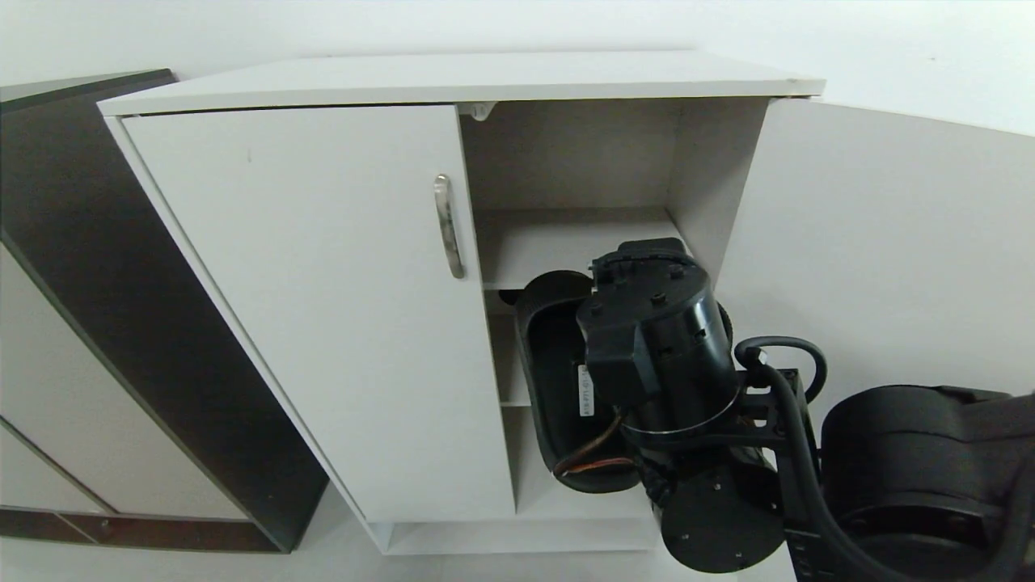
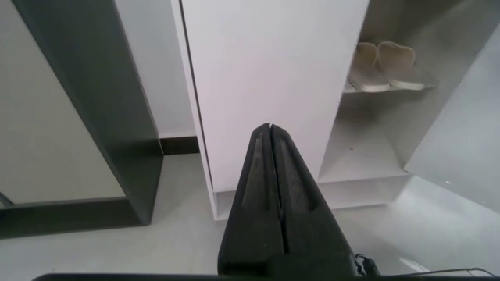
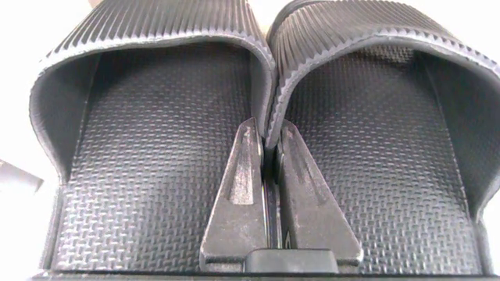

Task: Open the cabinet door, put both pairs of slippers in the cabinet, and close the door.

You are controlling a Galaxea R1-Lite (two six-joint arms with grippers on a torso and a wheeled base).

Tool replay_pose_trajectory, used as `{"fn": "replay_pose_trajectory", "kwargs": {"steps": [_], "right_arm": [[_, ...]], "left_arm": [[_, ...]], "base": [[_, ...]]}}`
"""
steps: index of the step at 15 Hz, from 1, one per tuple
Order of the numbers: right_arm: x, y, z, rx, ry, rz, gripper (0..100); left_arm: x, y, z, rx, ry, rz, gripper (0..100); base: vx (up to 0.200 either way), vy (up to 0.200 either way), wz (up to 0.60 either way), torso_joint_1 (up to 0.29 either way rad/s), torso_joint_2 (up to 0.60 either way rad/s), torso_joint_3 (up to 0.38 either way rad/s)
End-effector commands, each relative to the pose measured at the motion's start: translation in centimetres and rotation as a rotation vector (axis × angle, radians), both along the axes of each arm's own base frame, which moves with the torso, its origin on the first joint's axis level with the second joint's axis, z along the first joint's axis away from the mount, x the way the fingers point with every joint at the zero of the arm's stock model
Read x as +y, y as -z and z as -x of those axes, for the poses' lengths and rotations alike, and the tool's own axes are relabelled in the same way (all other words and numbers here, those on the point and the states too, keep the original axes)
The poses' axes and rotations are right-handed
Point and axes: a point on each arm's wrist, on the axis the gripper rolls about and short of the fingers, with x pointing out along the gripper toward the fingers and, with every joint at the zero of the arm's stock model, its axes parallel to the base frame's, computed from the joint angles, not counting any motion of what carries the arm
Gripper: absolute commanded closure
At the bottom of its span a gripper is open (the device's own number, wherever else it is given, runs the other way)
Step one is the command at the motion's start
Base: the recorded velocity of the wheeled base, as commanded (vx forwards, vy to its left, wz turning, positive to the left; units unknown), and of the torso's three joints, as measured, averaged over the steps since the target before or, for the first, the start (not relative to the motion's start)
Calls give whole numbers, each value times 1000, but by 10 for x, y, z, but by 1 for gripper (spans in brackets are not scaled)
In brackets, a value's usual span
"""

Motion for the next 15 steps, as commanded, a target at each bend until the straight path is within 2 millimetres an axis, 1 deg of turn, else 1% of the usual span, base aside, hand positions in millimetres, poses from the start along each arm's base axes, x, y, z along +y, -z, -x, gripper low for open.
{"fn": "replay_pose_trajectory", "kwargs": {"steps": [1, 4, 6, 8, 9, 11, 15], "right_arm": [[1, 1, 0, -1, -1, 0, 100], [1, 1, 0, -1, 1, 0, 100], [1, 4, 0, 6, -2, 6, 100], [1, 9, -1, 8, -1, 7, 100], [2, 11, -9, 11, -10, 6, 100], [-2, 9, -23, 12, -17, 5, 100], [-3, 0, -52, -17, -4, 2, 100]], "left_arm": [[0, 0, 0, 0, 0, 0, 100], [0, 0, 0, 0, 0, 0, 100], [0, 0, 0, 0, 0, 1, 100], [0, 0, 0, 0, 0, 0, 100], [0, 0, 0, 0, 0, 1, 100], [0, 0, 0, 0, 0, 1, 100], [0, 0, 0, 0, 0, 3, 100]], "base": [[200, 0, 0, 2, 2, 7], [200, 0, 0, 2, 4, 4], [200, 0, 0, 2, 0, 2], [0, 0, 0, 0, 0, 0], [0, 0, 0, 0, 0, 0], [0, 0, 0, 0, 0, 0], [0, 0, 0, 0, 0, 0]]}}
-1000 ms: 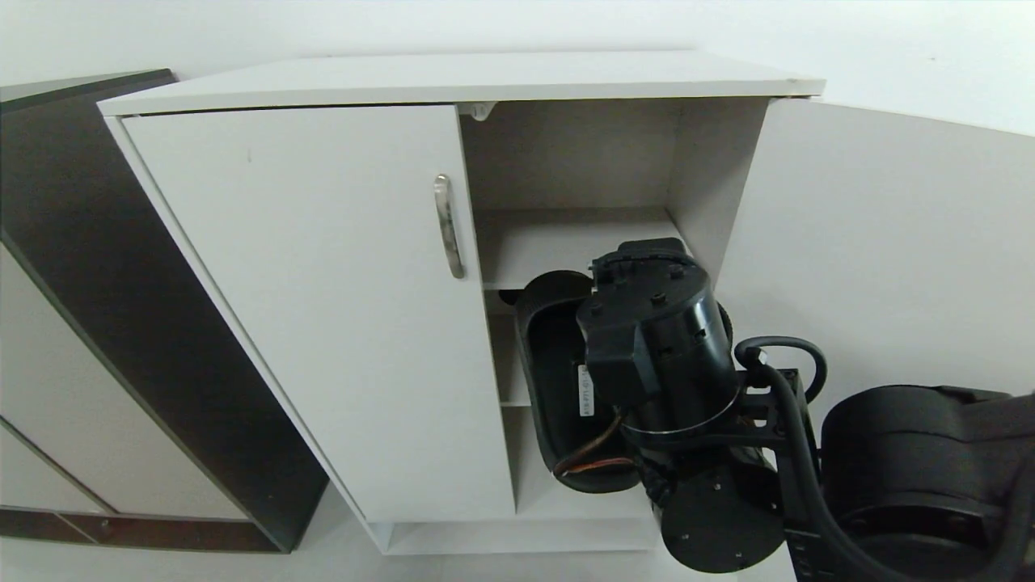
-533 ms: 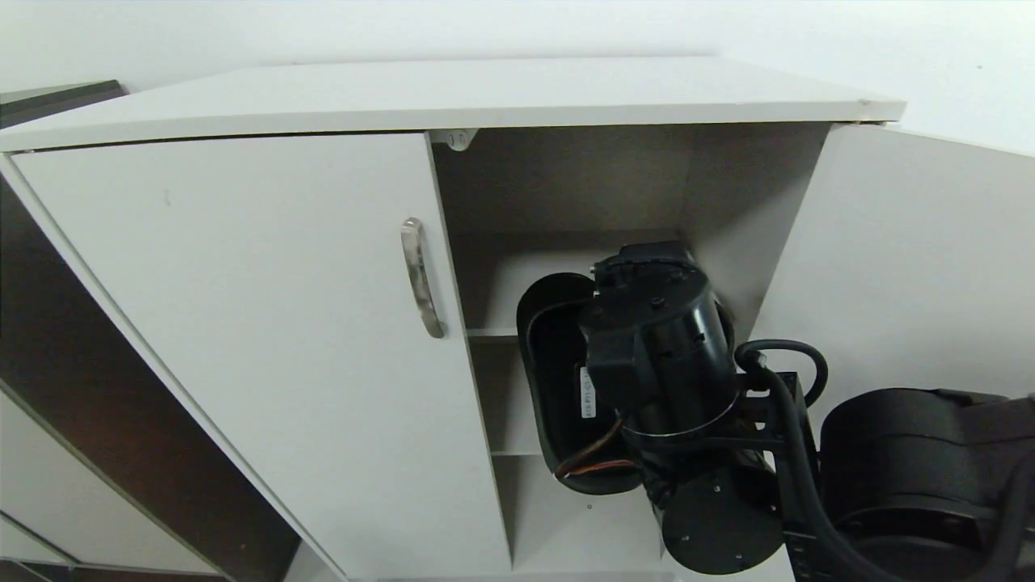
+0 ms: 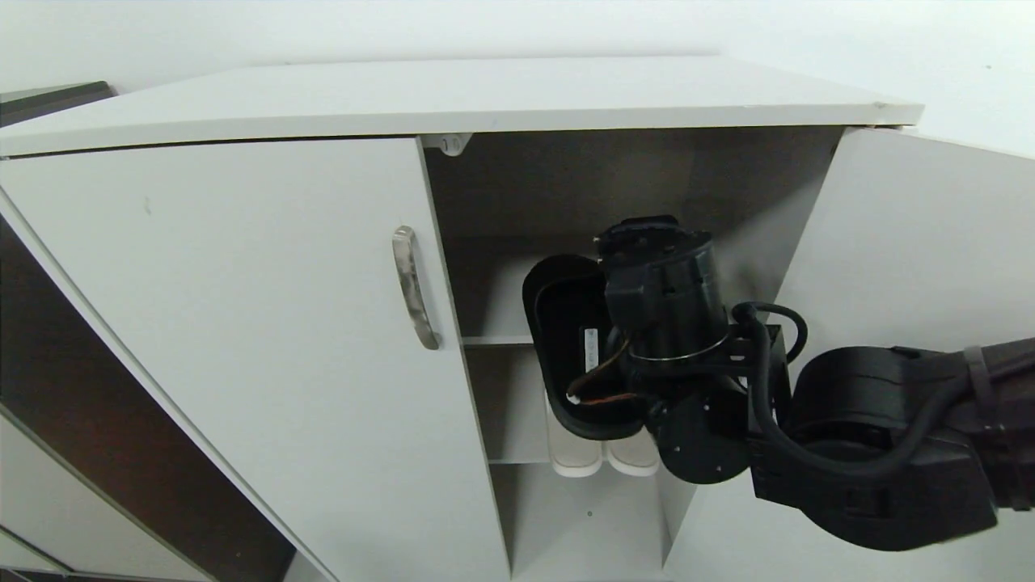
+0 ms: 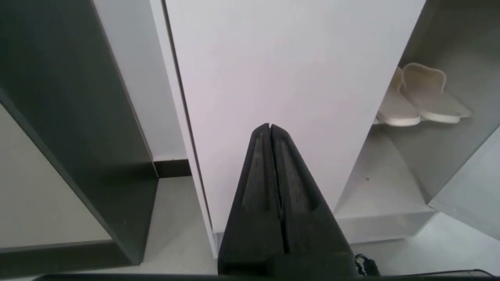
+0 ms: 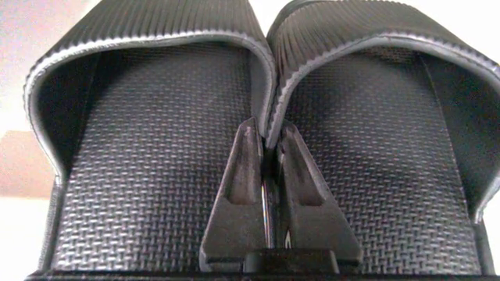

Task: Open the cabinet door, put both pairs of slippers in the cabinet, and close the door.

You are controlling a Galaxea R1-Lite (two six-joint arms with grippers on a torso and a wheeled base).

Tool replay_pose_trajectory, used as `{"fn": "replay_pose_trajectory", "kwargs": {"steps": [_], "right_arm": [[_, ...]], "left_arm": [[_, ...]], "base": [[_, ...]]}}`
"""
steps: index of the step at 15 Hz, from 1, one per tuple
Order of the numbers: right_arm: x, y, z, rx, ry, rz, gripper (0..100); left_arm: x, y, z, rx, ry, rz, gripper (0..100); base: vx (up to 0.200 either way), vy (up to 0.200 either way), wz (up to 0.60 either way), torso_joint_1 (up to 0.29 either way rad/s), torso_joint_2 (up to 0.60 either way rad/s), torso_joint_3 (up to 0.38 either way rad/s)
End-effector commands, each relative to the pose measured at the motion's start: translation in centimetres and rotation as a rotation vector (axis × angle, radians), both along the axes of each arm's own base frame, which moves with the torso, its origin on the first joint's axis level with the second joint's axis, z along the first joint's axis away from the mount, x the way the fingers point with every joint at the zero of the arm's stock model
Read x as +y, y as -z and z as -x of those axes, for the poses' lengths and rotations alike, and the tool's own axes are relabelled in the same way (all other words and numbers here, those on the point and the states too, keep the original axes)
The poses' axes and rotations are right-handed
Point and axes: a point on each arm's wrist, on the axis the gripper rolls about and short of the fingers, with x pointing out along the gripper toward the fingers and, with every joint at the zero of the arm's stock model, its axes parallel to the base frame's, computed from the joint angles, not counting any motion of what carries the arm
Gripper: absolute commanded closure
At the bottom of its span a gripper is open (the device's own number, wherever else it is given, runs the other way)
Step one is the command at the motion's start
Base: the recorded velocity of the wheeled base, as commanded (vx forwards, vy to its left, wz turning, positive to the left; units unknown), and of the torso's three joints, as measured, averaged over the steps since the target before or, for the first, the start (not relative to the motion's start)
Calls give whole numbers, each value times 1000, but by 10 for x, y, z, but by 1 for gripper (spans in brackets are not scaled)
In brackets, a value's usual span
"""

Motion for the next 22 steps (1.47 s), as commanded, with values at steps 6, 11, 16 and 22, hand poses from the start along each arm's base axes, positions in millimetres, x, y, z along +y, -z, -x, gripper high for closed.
{"fn": "replay_pose_trajectory", "kwargs": {"steps": [6, 11, 16, 22], "right_arm": [[14, -2, -55, -40, 67, 20, 100], [14, -8, -70, -48, 87, 45, 100], [18, -2, -75, -36, 84, 60, 100], [19, -1, -75, -34, 82, 62, 100]], "left_arm": [[0, 0, 0, 1, 0, 0, 100], [0, 0, 0, 1, 0, 0, 100], [0, 0, 0, 1, 0, 0, 100], [0, 0, 0, 1, 0, 2, 100]], "base": [[0, 0, 0, 0, 0, 0], [0, 0, 0, 0, 0, 0], [0, 0, 0, 0, 0, 0], [0, 0, 0, 0, 0, 0]]}}
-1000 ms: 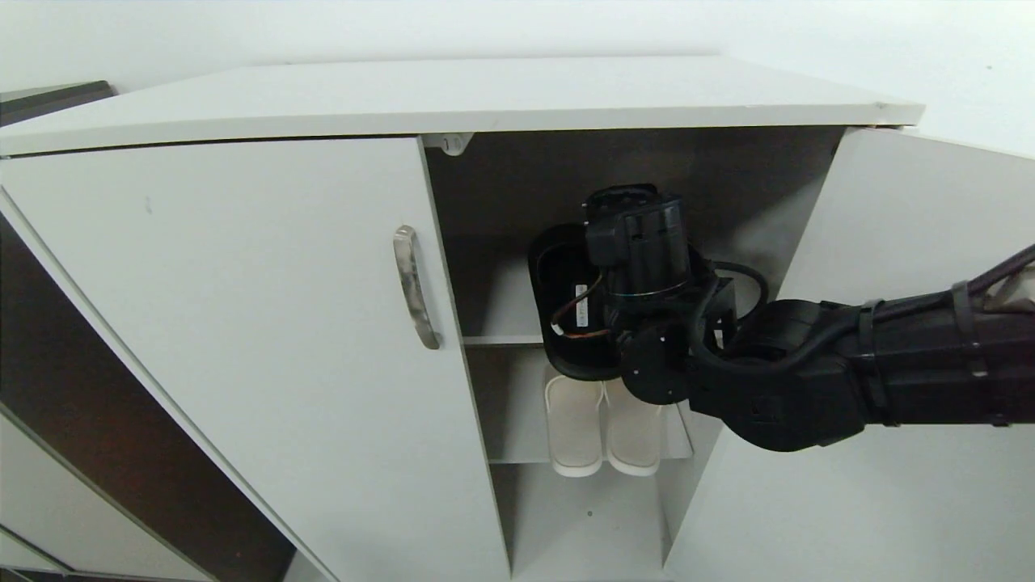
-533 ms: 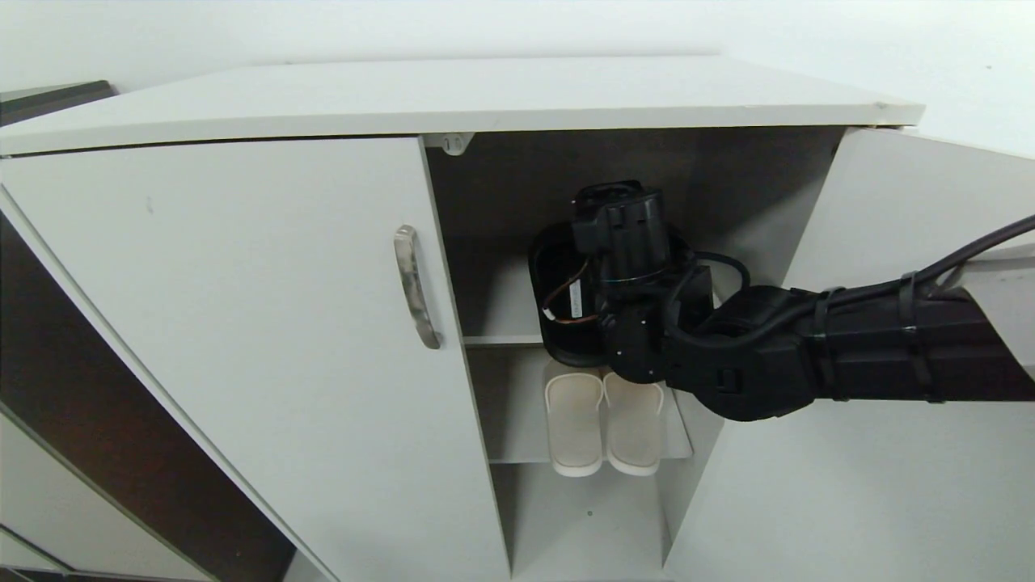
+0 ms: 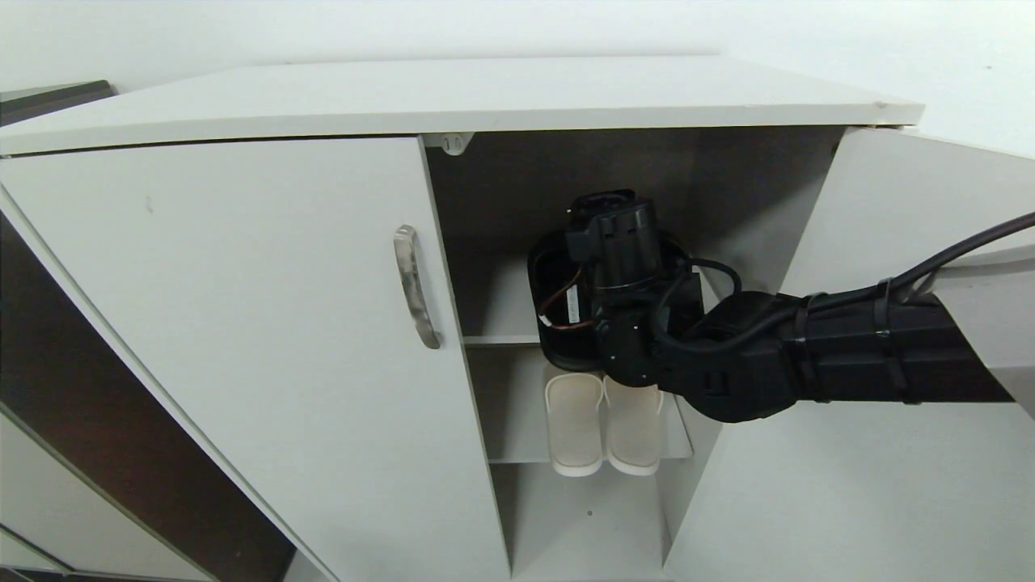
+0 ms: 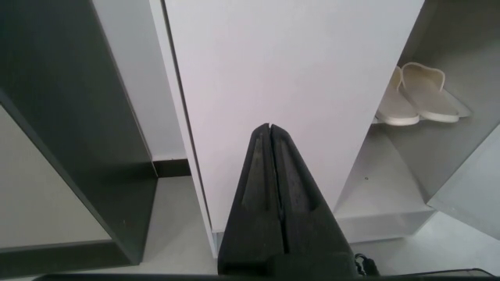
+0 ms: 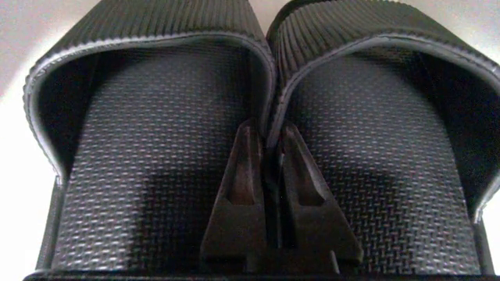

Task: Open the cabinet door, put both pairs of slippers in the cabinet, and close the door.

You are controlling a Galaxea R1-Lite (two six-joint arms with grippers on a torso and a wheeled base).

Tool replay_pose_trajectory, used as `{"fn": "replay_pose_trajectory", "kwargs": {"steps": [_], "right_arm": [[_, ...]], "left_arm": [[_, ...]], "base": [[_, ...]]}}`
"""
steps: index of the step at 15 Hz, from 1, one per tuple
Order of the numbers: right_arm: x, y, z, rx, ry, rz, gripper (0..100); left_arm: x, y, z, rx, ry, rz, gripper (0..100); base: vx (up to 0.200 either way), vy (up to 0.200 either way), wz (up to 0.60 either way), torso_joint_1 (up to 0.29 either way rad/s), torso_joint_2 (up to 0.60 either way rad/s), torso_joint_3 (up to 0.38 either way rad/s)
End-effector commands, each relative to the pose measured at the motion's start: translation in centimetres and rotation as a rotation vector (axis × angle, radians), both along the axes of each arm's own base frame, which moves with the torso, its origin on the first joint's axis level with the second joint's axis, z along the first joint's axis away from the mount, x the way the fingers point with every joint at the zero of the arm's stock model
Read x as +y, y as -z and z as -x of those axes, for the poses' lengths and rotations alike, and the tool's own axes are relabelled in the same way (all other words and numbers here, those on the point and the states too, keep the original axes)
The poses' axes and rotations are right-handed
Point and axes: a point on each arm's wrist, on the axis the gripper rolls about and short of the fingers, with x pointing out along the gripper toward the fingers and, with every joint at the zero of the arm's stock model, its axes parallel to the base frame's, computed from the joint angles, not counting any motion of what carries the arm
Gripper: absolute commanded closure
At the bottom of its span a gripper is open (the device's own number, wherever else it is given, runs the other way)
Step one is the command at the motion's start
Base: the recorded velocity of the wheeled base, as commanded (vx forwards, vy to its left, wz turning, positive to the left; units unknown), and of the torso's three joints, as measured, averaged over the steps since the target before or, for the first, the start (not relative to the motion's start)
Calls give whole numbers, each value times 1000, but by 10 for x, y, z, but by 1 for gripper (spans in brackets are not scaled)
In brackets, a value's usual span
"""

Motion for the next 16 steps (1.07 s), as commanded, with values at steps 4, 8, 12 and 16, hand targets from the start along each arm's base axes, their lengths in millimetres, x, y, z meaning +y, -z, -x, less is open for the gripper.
{"fn": "replay_pose_trajectory", "kwargs": {"steps": [4, 8, 12, 16], "right_arm": [[-4, -2, 7, 15, -6, 16, 0], [-10, -20, 28, -7, -28, -7, 0], [-16, -24, 58, 3, -76, -2, 0], [-41, -21, 107, 40, -144, -34, 0]], "left_arm": [[0, 0, 0, 0, 0, 0, 100], [0, 0, 0, 0, 0, 0, 100], [0, 0, 0, 0, 0, 0, 100], [0, 0, 0, 0, 0, -1, 100]], "base": [[0, 0, 0, 0, 0, 0], [0, 0, 0, 0, 0, 0], [0, 0, 0, 0, 0, 0], [0, 0, 0, 0, 0, 0]]}}
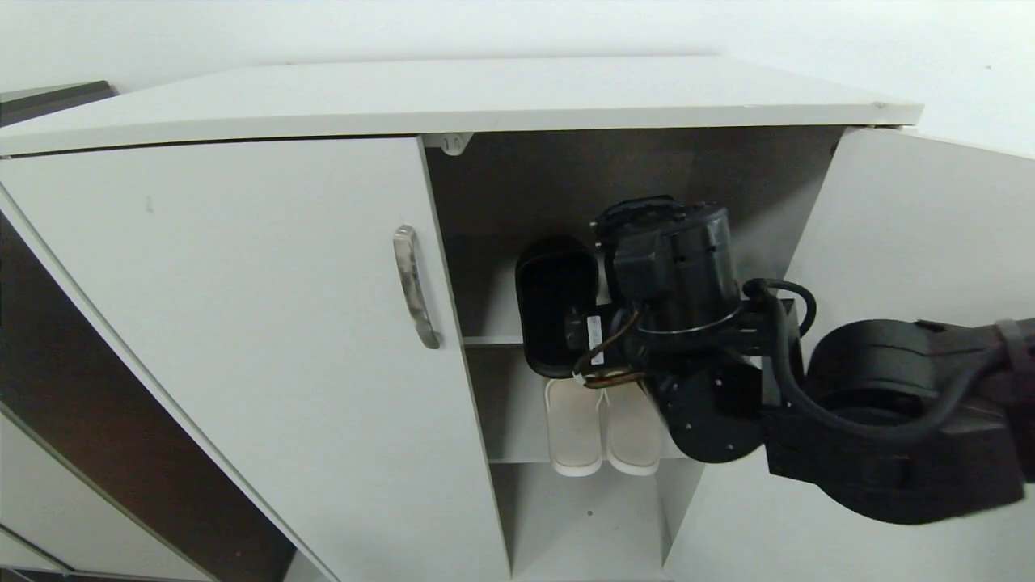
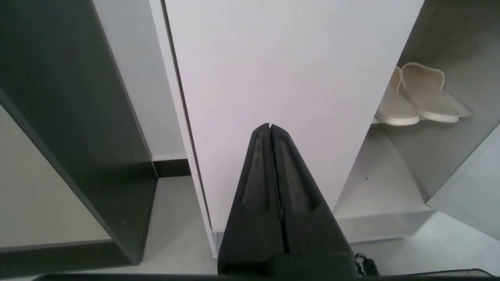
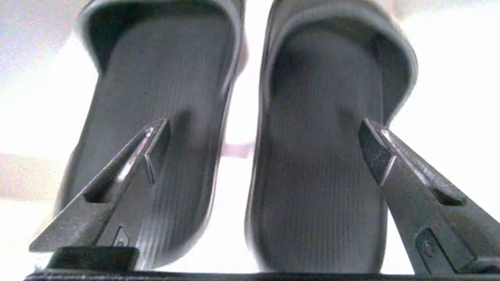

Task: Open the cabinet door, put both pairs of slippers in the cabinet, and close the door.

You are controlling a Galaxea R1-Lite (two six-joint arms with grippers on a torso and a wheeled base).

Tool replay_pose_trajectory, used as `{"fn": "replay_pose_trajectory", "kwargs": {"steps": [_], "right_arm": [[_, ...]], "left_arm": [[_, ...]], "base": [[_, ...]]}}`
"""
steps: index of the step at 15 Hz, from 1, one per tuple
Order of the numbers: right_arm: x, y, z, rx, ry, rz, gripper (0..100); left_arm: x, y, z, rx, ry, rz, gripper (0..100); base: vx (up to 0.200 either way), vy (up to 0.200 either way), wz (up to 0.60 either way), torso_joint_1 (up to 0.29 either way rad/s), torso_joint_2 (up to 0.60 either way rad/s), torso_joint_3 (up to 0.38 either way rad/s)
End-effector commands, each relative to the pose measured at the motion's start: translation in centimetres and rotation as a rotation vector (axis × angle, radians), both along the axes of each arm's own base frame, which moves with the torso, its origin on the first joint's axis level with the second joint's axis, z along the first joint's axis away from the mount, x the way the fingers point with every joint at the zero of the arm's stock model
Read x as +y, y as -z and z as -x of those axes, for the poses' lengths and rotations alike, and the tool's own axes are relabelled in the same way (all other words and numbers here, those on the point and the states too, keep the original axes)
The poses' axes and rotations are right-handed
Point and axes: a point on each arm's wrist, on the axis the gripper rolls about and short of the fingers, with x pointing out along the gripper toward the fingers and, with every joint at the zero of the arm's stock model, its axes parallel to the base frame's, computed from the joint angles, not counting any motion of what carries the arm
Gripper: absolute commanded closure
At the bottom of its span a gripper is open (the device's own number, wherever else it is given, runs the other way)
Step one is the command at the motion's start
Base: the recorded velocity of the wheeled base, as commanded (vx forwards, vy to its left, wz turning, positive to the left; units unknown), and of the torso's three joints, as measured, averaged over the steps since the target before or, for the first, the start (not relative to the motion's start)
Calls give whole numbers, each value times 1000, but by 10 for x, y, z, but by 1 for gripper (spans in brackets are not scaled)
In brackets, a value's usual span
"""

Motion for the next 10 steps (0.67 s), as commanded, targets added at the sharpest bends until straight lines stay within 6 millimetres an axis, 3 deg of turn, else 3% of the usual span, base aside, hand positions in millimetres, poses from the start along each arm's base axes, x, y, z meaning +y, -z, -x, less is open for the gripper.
{"fn": "replay_pose_trajectory", "kwargs": {"steps": [1, 3, 10], "right_arm": [[-28, -7, 33, 13, -51, -34, 100], [-38, -4, 40, 49, -124, -67, 100], [-33, 13, 41, 82, -133, -17, 100]], "left_arm": [[0, 0, 0, 0, 0, -1, 100], [0, 0, 0, 0, 0, -1, 100], [0, 0, 0, 0, 0, 1, 100]], "base": [[0, 0, 0, 0, 0, 0], [0, 0, 0, 0, 0, 0], [0, 0, 0, 0, 0, 0]]}}
